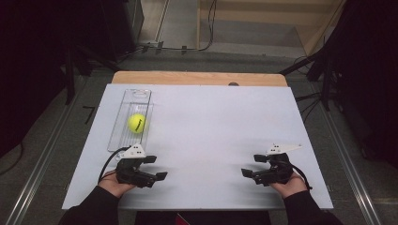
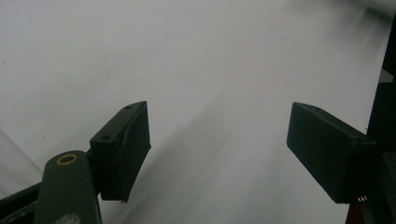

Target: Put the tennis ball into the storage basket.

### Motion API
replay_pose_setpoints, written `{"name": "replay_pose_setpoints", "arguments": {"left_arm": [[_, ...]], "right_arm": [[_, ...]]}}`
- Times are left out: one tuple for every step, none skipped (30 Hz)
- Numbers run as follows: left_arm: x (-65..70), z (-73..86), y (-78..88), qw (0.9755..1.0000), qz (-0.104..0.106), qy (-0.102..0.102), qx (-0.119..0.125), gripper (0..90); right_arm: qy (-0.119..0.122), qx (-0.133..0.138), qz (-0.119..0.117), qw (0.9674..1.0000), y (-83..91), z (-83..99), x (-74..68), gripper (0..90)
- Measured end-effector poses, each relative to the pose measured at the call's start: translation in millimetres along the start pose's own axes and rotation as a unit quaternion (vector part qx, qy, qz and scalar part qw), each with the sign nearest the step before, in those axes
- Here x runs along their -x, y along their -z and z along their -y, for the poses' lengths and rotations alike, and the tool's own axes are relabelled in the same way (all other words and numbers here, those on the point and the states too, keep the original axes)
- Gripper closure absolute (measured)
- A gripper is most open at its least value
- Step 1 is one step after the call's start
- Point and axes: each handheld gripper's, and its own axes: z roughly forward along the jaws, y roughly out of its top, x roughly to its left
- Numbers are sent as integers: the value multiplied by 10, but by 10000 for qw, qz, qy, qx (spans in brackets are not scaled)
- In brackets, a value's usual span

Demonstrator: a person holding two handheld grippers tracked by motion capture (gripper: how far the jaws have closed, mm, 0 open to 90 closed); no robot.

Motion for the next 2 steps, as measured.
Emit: {"name": "replay_pose_setpoints", "arguments": {"left_arm": [[0, 0, 0, 10000, -1, 0, 0, 224], [-1, -1, 1, 10000, 6, 0, -4, 224]], "right_arm": [[4, 0, 1, 10000, 1, 0, 0, 127], [9, -1, -1, 10000, 1, 0, 0, 128]]}}
